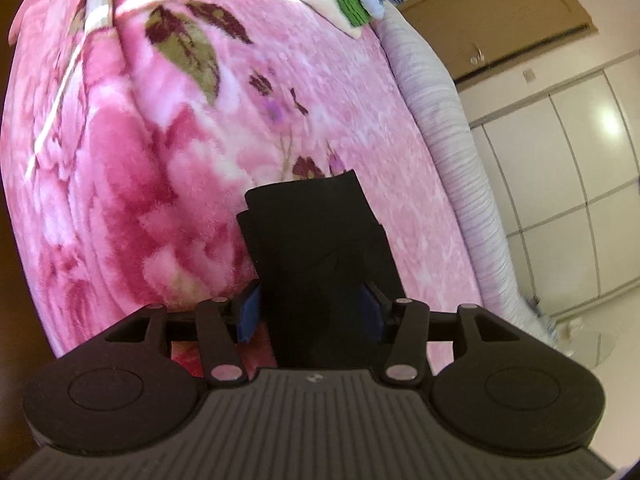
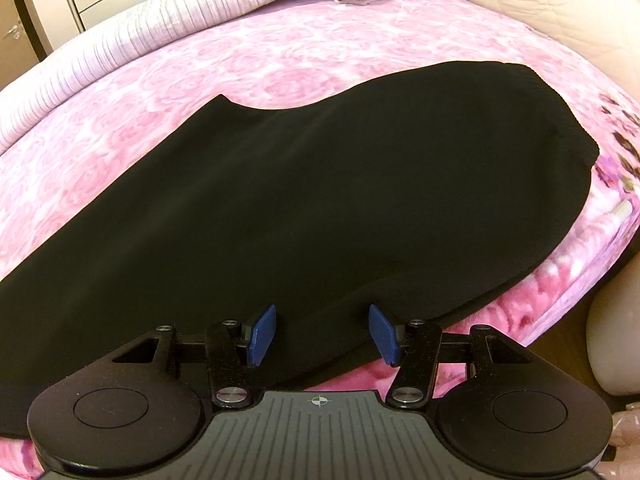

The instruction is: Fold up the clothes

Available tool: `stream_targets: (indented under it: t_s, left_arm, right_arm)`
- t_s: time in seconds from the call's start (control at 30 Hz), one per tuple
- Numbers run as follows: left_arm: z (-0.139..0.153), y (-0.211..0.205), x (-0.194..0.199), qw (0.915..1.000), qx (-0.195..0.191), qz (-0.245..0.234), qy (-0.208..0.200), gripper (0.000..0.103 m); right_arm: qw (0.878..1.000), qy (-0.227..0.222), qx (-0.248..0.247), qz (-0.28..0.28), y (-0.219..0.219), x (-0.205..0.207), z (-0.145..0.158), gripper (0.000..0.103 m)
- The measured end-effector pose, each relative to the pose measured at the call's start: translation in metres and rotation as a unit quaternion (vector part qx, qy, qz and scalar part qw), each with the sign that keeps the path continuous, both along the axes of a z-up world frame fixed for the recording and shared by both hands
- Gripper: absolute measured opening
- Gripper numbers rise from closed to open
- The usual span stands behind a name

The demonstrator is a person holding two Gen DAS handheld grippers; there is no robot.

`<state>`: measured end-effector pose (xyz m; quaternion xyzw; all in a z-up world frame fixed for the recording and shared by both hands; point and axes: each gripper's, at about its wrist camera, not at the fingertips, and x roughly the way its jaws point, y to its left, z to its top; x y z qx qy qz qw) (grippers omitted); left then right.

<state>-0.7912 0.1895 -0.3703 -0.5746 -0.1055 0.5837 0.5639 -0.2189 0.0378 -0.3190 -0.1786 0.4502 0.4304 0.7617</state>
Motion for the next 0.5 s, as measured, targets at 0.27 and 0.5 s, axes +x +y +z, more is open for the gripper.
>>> stream_targets:
  t_s: [0.27, 0.5]
  left_arm:
    - [0.008, 0.006, 0.007, 0.9981, -0.01, -0.013, 0.06, 0.011]
    - [0.087, 0.005, 0.094, 0.9603, 0.085, -0.111, 0.241, 0.007]
  right_arm:
    - [1.0, 0.011, 0.018, 0.01, -0.014, 0.007, 0.0, 0.056]
    - [0.999, 0.028, 0.035, -0.008, -0.03, 0.032, 0.003, 0.056]
